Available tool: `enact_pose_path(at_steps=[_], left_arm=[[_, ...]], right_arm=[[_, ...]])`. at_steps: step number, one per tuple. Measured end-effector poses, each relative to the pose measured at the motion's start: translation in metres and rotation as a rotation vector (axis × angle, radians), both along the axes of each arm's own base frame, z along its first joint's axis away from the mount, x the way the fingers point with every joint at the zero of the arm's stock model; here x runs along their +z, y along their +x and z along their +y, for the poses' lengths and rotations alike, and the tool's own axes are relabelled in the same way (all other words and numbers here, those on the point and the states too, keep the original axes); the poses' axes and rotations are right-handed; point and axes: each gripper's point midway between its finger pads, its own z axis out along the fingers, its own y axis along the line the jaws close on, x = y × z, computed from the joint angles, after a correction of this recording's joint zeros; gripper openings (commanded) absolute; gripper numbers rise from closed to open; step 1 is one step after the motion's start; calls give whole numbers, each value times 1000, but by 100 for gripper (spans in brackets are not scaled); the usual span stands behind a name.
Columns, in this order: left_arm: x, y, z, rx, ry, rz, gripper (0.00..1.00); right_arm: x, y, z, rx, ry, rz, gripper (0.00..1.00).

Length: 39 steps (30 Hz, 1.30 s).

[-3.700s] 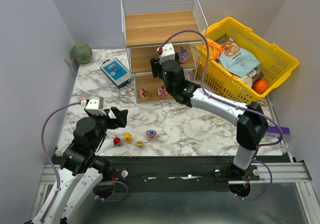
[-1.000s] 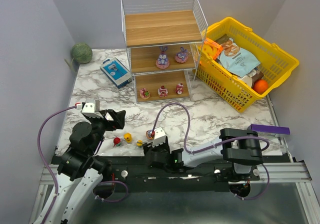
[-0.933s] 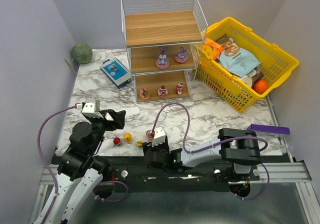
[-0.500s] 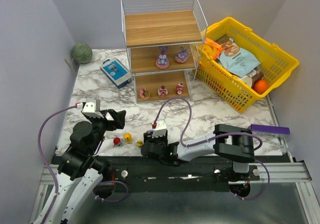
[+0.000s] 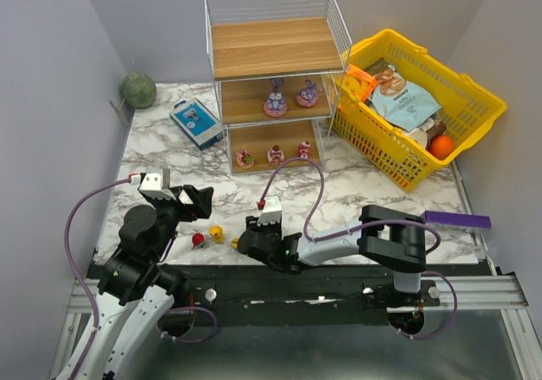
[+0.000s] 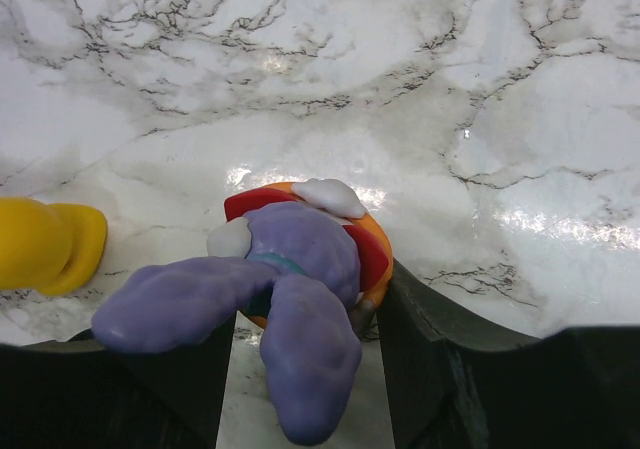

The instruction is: Place and organize the plastic toys onto the shelf

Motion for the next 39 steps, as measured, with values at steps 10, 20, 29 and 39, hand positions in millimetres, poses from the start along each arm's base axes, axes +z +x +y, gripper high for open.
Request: enact_pose_path(at_steps=[10, 20, 29, 39], left_arm=[[0, 0, 0, 0, 1, 2, 99], [0, 0, 0, 0, 1, 2, 99], [0, 0, 0, 0, 1, 2, 99], [0, 0, 0, 0, 1, 2, 99]], right_arm=[[1, 2, -2, 16, -30, -11, 25], [40, 23, -20, 53, -90, -54, 21], [136, 51, -9, 136, -34, -116, 21], [252, 102, -5, 161, -2, -231, 21]])
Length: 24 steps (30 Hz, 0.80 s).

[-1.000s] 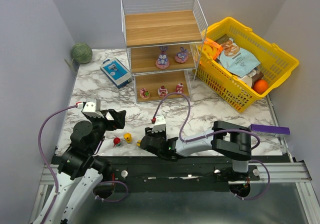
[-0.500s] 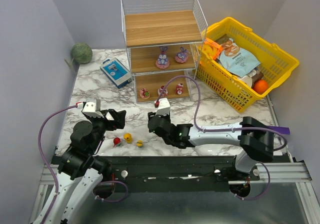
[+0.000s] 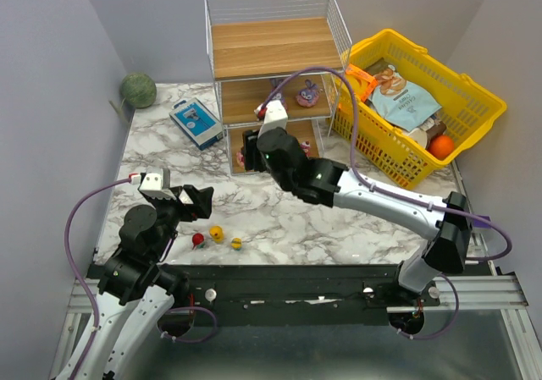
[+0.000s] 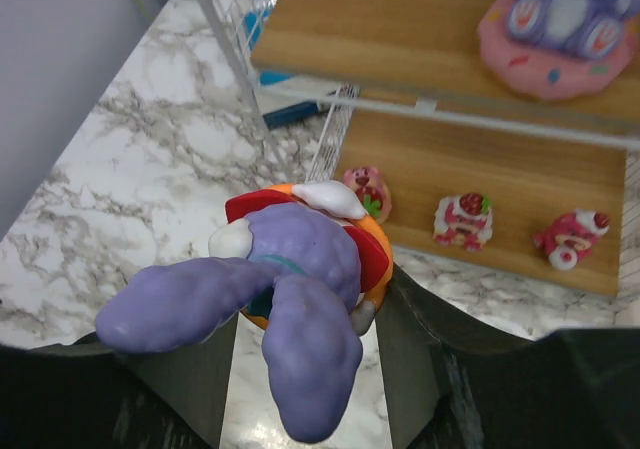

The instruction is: Place and organize the plastic toys onto the shelf

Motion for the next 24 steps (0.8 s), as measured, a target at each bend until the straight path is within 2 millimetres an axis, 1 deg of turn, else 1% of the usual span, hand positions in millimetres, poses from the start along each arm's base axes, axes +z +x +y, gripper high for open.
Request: enact_pose_path(at_steps=[2, 5, 7, 11, 16, 21, 24], left_arm=[[0, 0, 0, 0, 0, 0, 99], [0, 0, 0, 0, 0, 1, 99], [0, 0, 0, 0, 1, 2, 99], [-1, 1, 0, 0, 3, 7, 99], [-2, 1, 0, 0, 4, 8, 99], [-2, 1, 0, 0, 4, 8, 99], [-2, 1, 0, 0, 4, 8, 99]], right_arm=[[20, 12, 0, -2, 10, -25, 21], [43, 33, 4, -9, 23, -62, 21], [48, 42, 8, -7, 19, -74, 21], [42, 55, 21, 11, -20, -75, 21], [25, 67, 35, 29, -72, -58, 21], [16, 75, 41, 37, -96, -42, 21], [14, 80, 42, 37, -101, -36, 21]])
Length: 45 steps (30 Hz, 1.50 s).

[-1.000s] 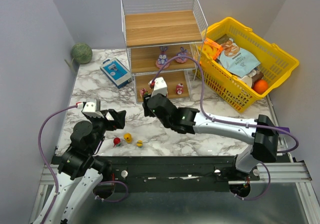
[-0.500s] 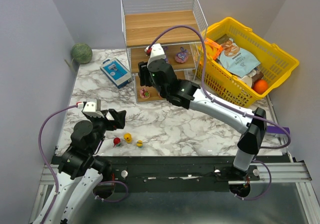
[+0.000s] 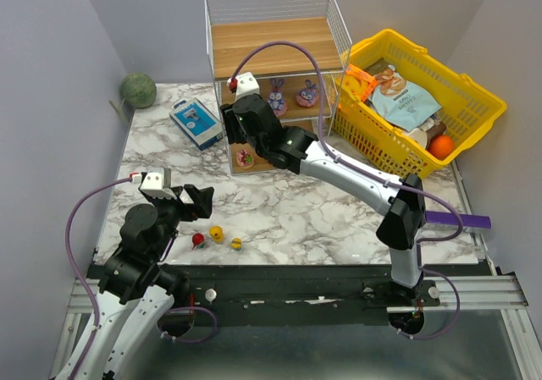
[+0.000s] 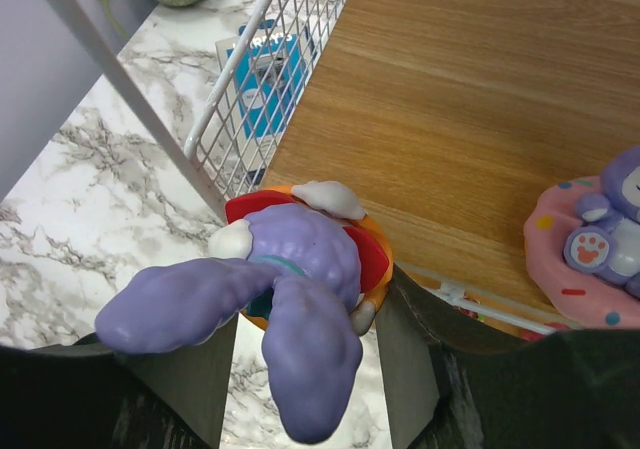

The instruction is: Place and organize the plastic toys onto the shelf

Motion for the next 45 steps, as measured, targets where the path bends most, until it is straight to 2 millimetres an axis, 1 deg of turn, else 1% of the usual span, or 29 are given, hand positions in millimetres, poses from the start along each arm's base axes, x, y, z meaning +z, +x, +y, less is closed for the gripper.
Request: enact_pose_path(at_steps=[6, 14, 18, 25, 30, 37, 40, 45], left_arm=[[0, 0, 0, 0, 0, 0, 99], [0, 0, 0, 0, 0, 0, 99], [0, 0, 0, 0, 0, 0, 99], [0, 0, 0, 0, 0, 0, 99], [0, 0, 0, 0, 0, 0, 99], [-1, 0, 0, 0, 1, 3, 99], [-1, 1, 0, 0, 2, 4, 99], [-1, 1, 0, 0, 3, 7, 99]], right_arm=[[0, 13, 0, -15, 7, -2, 21], [2, 21, -2, -29, 15, -7, 22], [2, 22, -2, -31, 17, -6, 22], [1, 24, 0, -32, 28, -13, 27], [1, 27, 4, -31, 67, -43, 27], [-2, 21, -1, -28, 76, -49, 27], [-10, 19, -6, -40, 70, -37, 27], [-9, 19, -6, -42, 77, -42, 30]])
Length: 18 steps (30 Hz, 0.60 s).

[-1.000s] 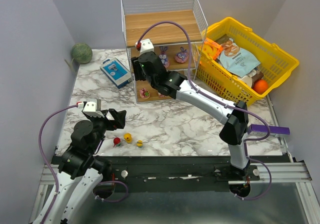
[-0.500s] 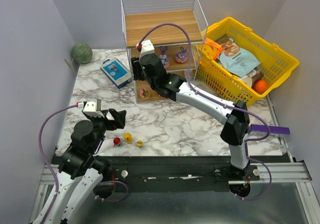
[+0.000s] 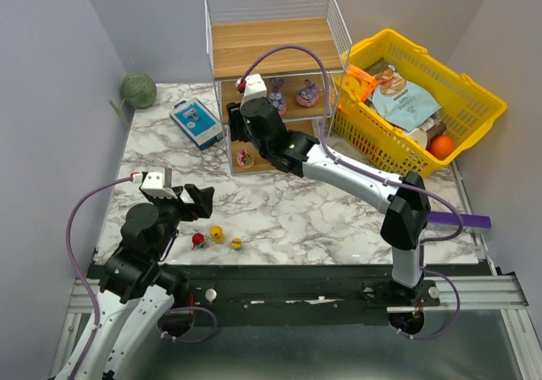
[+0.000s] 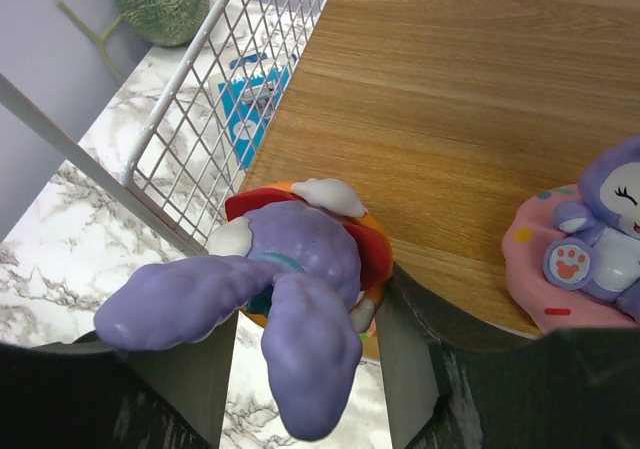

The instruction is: Place and organize the plastic toys onto the shelf

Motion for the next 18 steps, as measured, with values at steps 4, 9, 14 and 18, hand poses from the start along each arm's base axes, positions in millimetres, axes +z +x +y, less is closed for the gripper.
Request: enact_pose_path(at_steps=[4, 9, 14, 18], left_arm=[[0, 0, 0, 0, 0, 0, 99], [0, 0, 0, 0, 0, 0, 99], [0, 0, 0, 0, 0, 0, 99], [0, 0, 0, 1, 0, 0, 99]], right_arm=[[0, 0, 0, -3, -1, -1, 38], [1, 1, -1, -11, 4, 0, 46], [1, 2, -2, -20, 4, -2, 53], [2, 4, -2, -30, 4, -7, 59]])
